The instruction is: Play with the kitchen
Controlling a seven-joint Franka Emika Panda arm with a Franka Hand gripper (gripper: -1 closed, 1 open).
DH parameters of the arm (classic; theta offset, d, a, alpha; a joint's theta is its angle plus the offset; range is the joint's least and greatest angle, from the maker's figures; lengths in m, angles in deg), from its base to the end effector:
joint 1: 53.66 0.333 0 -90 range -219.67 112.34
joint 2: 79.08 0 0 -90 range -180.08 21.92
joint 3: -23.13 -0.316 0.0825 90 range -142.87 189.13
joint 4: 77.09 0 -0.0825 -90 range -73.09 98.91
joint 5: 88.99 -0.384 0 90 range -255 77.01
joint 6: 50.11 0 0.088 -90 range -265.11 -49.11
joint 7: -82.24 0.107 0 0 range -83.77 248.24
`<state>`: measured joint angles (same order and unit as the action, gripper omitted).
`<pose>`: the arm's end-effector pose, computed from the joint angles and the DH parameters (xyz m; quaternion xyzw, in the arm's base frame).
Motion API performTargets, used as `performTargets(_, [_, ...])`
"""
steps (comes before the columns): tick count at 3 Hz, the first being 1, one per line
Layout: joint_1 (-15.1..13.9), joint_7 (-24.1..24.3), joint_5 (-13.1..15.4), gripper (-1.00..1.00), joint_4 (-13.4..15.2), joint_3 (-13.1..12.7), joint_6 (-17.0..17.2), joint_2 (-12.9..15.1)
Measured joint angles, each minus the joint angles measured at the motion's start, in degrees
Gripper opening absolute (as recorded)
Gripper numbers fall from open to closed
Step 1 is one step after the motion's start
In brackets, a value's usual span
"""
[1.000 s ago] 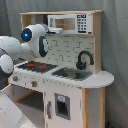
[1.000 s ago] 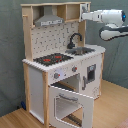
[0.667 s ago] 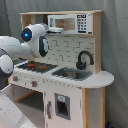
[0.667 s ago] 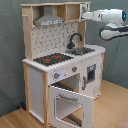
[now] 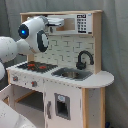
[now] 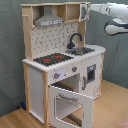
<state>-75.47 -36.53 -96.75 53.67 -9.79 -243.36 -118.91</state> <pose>0.3585 0.1721 0.7599 0.2413 0.6134 0.3414 0.6700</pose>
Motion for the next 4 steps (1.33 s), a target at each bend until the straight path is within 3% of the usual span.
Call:
performTargets(2, [-0.03, 4.35, -0.35, 1.00, 6.06, 0.95, -4.69, -8.34])
performTargets(4, [-0.33, 12.91, -0.38, 1.00, 9.09, 0.31, -4.92, -16.39])
